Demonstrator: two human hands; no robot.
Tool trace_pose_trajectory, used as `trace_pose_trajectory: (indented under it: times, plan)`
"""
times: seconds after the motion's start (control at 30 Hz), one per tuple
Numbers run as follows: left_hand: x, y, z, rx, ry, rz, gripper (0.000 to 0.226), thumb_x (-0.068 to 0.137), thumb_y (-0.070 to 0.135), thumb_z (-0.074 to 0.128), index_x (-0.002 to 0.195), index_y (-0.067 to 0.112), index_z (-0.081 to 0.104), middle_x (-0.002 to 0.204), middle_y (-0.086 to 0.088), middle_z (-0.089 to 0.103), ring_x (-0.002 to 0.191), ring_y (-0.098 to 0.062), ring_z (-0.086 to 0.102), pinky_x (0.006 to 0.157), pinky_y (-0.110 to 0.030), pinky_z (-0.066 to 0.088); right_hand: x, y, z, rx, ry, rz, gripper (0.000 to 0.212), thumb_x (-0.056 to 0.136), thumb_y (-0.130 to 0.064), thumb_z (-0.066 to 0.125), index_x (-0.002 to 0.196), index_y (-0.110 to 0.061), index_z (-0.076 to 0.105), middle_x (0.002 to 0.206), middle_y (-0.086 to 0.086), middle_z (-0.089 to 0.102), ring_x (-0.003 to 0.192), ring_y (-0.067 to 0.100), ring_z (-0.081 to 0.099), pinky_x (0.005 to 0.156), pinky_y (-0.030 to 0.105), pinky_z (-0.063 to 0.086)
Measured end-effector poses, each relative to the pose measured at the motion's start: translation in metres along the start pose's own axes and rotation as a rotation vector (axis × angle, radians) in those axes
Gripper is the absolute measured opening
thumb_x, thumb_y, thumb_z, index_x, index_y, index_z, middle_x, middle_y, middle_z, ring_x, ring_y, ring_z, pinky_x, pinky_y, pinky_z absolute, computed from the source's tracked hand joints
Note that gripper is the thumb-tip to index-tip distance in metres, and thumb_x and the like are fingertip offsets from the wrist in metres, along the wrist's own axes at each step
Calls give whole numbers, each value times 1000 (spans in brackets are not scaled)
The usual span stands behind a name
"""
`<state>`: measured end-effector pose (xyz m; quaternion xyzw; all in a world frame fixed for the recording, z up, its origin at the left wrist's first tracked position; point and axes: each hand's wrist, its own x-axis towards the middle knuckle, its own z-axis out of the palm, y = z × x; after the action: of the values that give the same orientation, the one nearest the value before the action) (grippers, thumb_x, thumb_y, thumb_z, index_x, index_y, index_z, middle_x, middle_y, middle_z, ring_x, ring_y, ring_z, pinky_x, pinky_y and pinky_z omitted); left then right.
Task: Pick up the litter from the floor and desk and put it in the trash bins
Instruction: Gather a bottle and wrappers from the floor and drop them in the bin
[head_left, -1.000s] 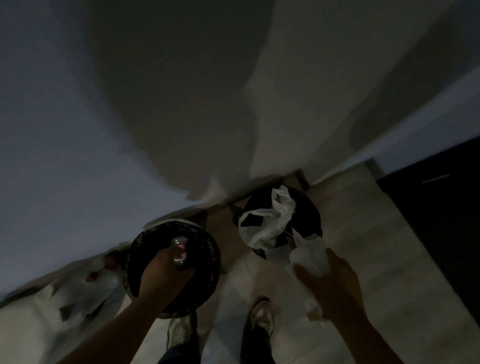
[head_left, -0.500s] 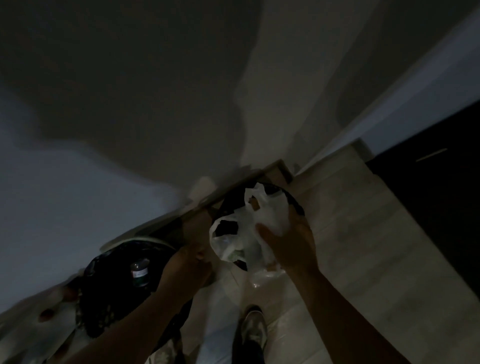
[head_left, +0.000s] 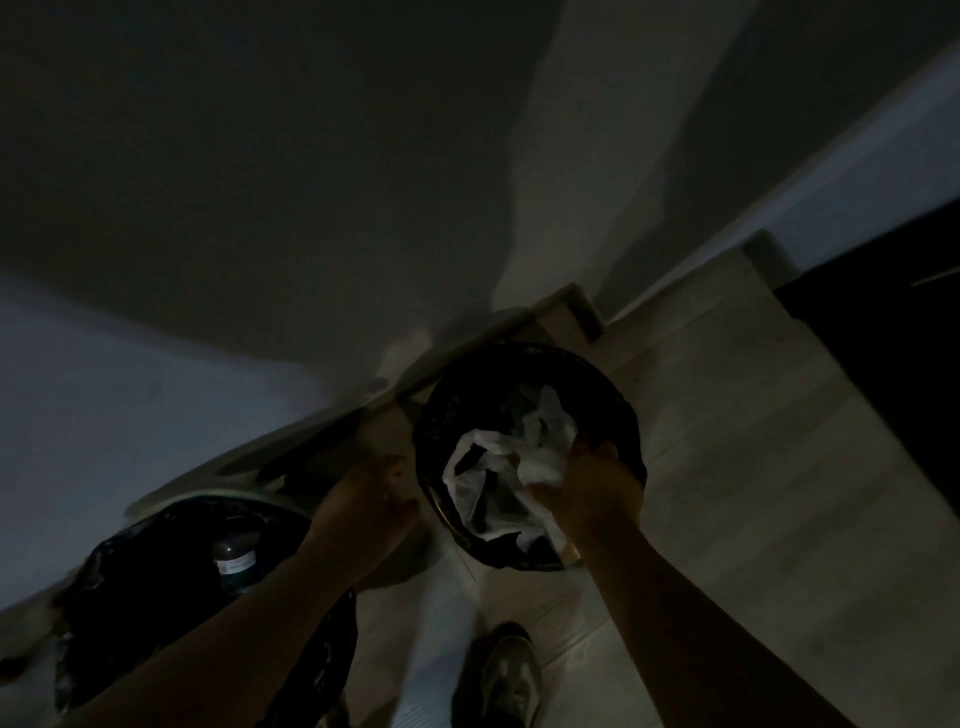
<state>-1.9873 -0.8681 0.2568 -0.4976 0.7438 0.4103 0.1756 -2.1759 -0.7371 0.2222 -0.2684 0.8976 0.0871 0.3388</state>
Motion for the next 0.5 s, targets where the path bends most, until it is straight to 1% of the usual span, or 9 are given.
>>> trace_pose_trajectory:
  times: [0.07, 0.13, 0.17, 0.27, 0.3, 0.33, 0.4, 0.47, 0.5]
  plan:
    - [7, 3, 3, -1, 11, 39, 42, 88, 21, 62, 129, 13, 53, 123, -9, 61, 108, -22, 60, 91, -35, 49, 9, -1, 3, -22, 35, -2, 101, 69, -78, 58, 144, -15, 32, 132, 14, 49, 116, 28, 54, 89, 35, 46]
    - [10, 6, 7, -16, 4, 77, 39, 89, 22, 61, 126, 12, 55, 117, -6, 63, 103, -19, 62, 83, -32, 51, 15, -4, 4, -25, 71, -8, 110, 68, -83, 52, 150, -16, 23, 142, 17, 41, 127, 33, 45, 101, 43, 38]
    - [11, 7, 7, -29, 0, 75, 37, 89, 22, 62, 124, 11, 56, 114, -6, 64, 101, -20, 63, 82, -32, 51, 16, -6, 3, -27, 84, -17, 110, 68, -83, 50, 150, -16, 21, 147, 18, 36, 132, 34, 39, 106, 46, 33]
    - [10, 12, 5, -41, 10, 83, 29, 88, 18, 63, 116, 10, 61, 104, -10, 68, 93, -24, 65, 80, -37, 54, 15, -10, -1, -19, 139, -86, 101, 73, -77, 54, 150, -19, 23, 153, 15, 25, 141, 32, 24, 115, 50, 20]
    - [10, 14, 4, -33, 14, 89, 28, 88, 18, 63, 115, 10, 62, 102, -10, 68, 91, -23, 65, 79, -36, 54, 13, -11, -3, 8, 155, -112, 96, 76, -71, 56, 150, -20, 24, 154, 13, 25, 142, 31, 23, 115, 49, 19]
    - [9, 15, 2, -22, 11, 93, 28, 88, 18, 63, 115, 11, 62, 102, -9, 68, 91, -21, 65, 78, -33, 53, 10, -10, -5, 39, 162, -134, 89, 79, -65, 59, 149, -20, 27, 153, 12, 27, 141, 30, 24, 114, 46, 21]
    - [7, 17, -1, -10, -8, 97, 28, 89, 20, 62, 115, 12, 62, 104, -7, 68, 91, -18, 64, 76, -28, 50, 3, -7, -9, 72, 160, -168, 74, 84, -53, 62, 145, -19, 35, 148, 9, 37, 136, 26, 33, 109, 40, 30]
    - [4, 18, -4, -3, -25, 95, 28, 89, 21, 61, 116, 14, 61, 106, -5, 67, 93, -15, 63, 79, -26, 50, -5, -3, -13, 78, 155, -193, 60, 87, -44, 63, 137, -18, 44, 140, 6, 46, 130, 22, 41, 103, 34, 36]
    - [2, 20, -6, 3, -28, 97, 28, 89, 21, 61, 116, 14, 62, 107, -4, 67, 93, -14, 63, 79, -26, 50, -10, -2, -16, 86, 139, -198, 56, 87, -40, 63, 136, -18, 46, 138, 5, 48, 129, 21, 42, 102, 33, 37]
